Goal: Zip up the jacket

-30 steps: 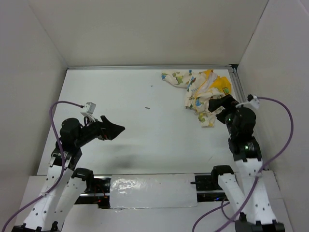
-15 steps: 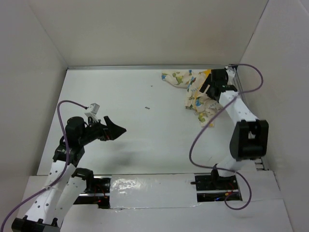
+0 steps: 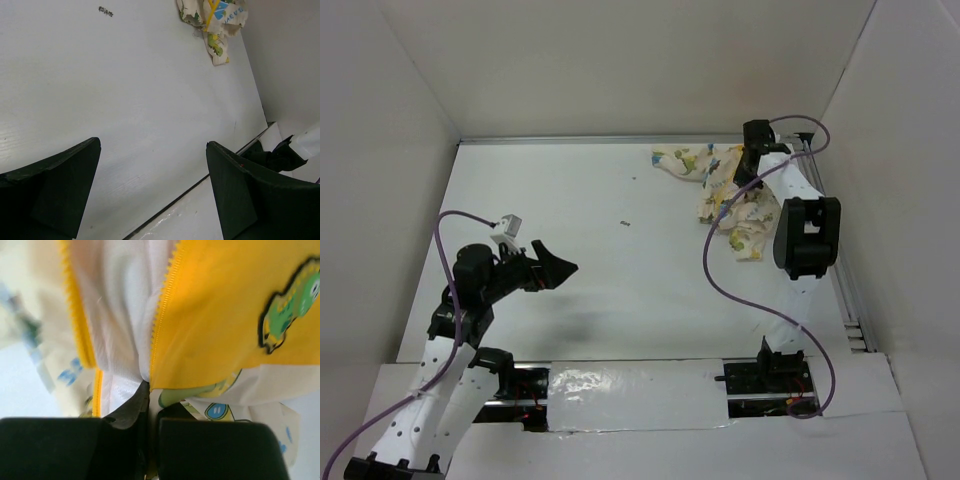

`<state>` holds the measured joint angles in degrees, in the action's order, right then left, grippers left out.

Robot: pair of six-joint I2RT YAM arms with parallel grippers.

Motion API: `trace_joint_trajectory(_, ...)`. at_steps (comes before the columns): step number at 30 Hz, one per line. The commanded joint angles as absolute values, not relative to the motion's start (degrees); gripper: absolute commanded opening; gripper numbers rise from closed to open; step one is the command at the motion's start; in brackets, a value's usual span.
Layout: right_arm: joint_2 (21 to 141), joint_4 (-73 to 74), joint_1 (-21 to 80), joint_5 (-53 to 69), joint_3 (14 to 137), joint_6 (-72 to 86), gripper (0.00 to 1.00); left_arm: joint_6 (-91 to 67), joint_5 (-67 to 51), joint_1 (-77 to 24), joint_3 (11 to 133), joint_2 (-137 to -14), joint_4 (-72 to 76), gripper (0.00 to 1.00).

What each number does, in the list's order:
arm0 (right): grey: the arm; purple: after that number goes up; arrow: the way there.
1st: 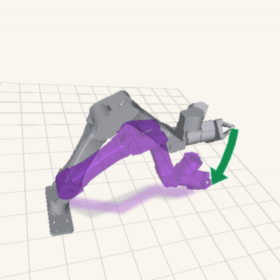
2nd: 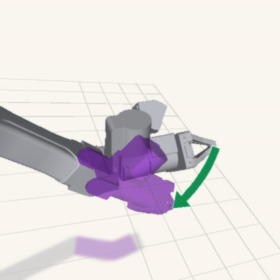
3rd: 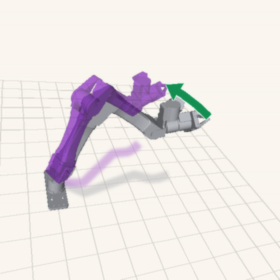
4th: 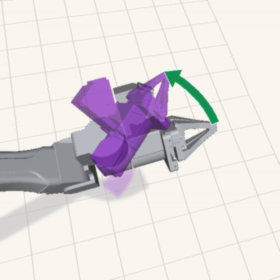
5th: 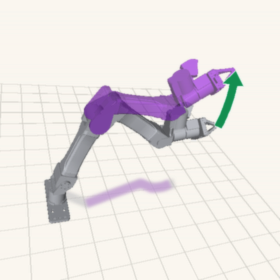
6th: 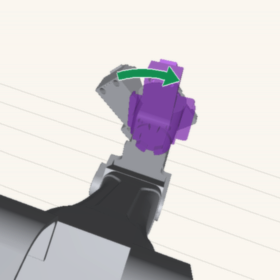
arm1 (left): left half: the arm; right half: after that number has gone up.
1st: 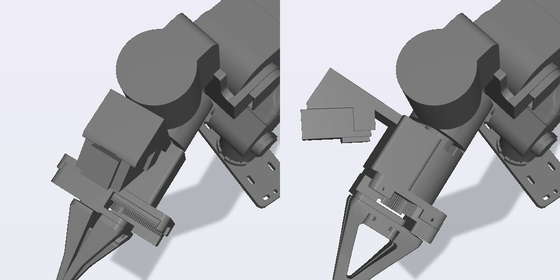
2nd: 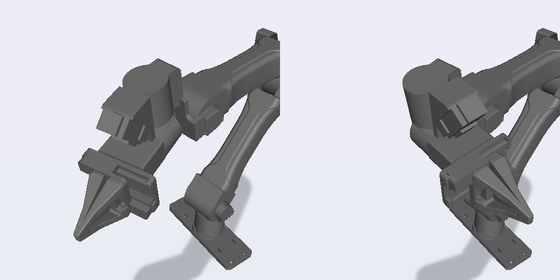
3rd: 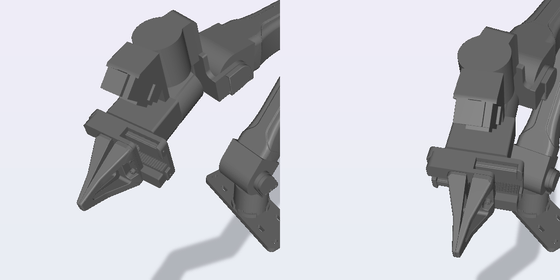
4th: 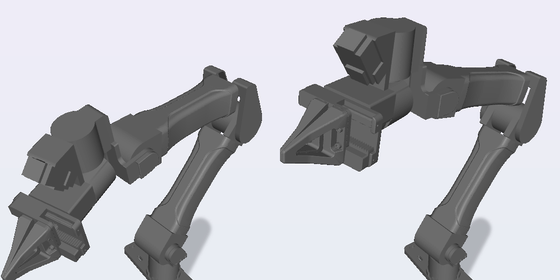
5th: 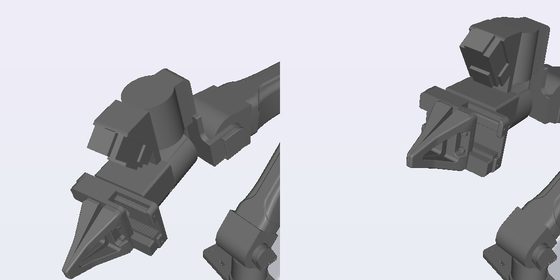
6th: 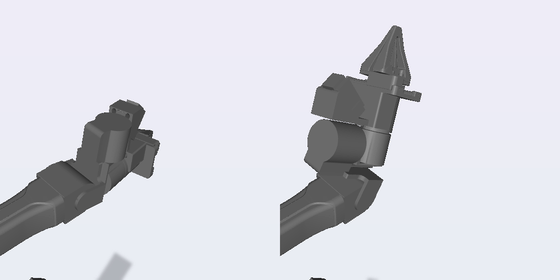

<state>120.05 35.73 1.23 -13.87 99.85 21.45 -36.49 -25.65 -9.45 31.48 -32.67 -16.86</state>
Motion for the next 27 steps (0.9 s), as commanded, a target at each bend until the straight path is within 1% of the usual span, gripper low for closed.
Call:
trace_joint_trajectory(1, 106.1, 34.2, 5.6, -4.7, 100.4, 16.8, 0.0, -37.1, -24.5, -9.2, 30.2, -32.4, -15.3, 0.99)
trace_joint_trajectory(2, 103.7, 33.1, 7.9, -2.4, 99.9, 15.7, 0.0, -37.2, -24.5, -9.2, 30.4, -32.6, -15.4, 0.99)
trace_joint_trajectory(3, 99.3, 32.5, 9.0, 3.1, 98.3, 13.3, 0.0, -37.1, -24.7, -9.3, 30.6, -33.0, -15.6, 0.99)
trace_joint_trajectory(5, 95.3, 31.5, 13.1, 9.6, 96.5, 10.4, 0.0, -37.5, -24.7, -9.3, 30.8, -33.5, -16.0, 0.99)
trace_joint_trajectory(6, 92.3, 31.7, 14.5, 15.1, 94.5, 7.7, 0.0, -37.6, -24.9, -9.3, 30.8, -33.7, -16.1, 0.99)
trace_joint_trajectory(7, 91.1, 33.3, 16.1, 16.9, 93.8, 6.7, 0.0, -37.6, -24.9, -9.3, 30.9, -33.7, -16.2, 0.99)
trace_joint_trajectory(8, 89.9, 33.7, 19.9, 17.7, 90.7, 5.9, 0.0, -37.6, -25.0, -9.2, 31.3, -33.7, -16.2, 0.99)
trace_joint_trajectory(10, 85.7, 32.5, 24.3, 15.0, 85.7, 5.9, 0.0, -37.1, -25.0, -9.3, 32.6, -33.7, -15.9, 0.99)
trace_joint_trajectory(11, 84.3, 31.5, 28.6, 12.7, 79.4, 6.8, 0.0, -37.2, -24.2, -9.2, 33.3, -33.8, -16.1, 0.99)
trace_joint_trajectory(12, 82.7, 30.5, 30.6, 8.0, 75.8, 9.6, 0.01, -37.3, -23.8, -9.2, 34.2, -33.9, -16.5, 0.99)
trace_joint_trajectory(13, 79.2, 28.6, 32.2, 6.1, 72.5, 10.8, 0.08, -37.1, -23.6, -9.2, 35.1, -34.4, -16.7, 0.99)
trace_joint_trajectory(14, 77.4, 27.6, 35.6, 3.7, 66.0, 12.2, 0.25, -36.8, -23.1, -9.2, 37.0, -34.7, -16.9, 0.99)
trace_joint_trajectory(15, 73.3, 26.9, 36.8, -1.4, 63.0, 14.7, 0.34, -36.3, -23.0, -9.3, 38.0, -35.3, -17.1, 0.99)
trace_joint_trajectory(16, 71.1, 27.2, 37.9, -3.6, 58.3, 16.2, 0.69, -36.0, -22.9, -9.3, 39.4, -35.8, -17.1, 0.99)
trace_joint_trajectory(17, 69.0, 27.8, 38.9, -6.5, 56.7, 18.1, 0.84, -35.7, -22.3, -9.2, 40.0, -36.8, -17.1, 0.99)
trace_joint_trajectory(18, 65.3, 29.6, 38.9, -11.9, 55.2, 22.0, 0.92, -35.6, -22.2, -9.3, 40.6, -37.7, -17.1, 0.99)
trace_joint_trajectory(19, 63.3, 30.6, 38.7, -14.3, 53.2, 23.9, 1.0, -35.6, -22.2, -9.4, 41.3, -38.3, -16.8, 0.99)
trace_joint_trajectory(22, 57.0, 32.8, 37.7, -18.0, 50.0, 29.0, 1.0, -34.8, -23.2, -9.4, 42.4, -42.0, -15.7, 0.99)
trace_joint_trajectory(26, 51.6, 31.6, 35.9, -15.0, 45.5, 30.9, 1.0, -32.8, -23.3, -9.3, 44.6, -49.4, -15.4, 0.99)
trace_joint_trajectory(27, 51.2, 31.6, 35.5, -14.6, 45.0, 31.5, 1.0, -32.5, -22.9, -9.4, 45.3, -53.2, -15.5, 0.99)
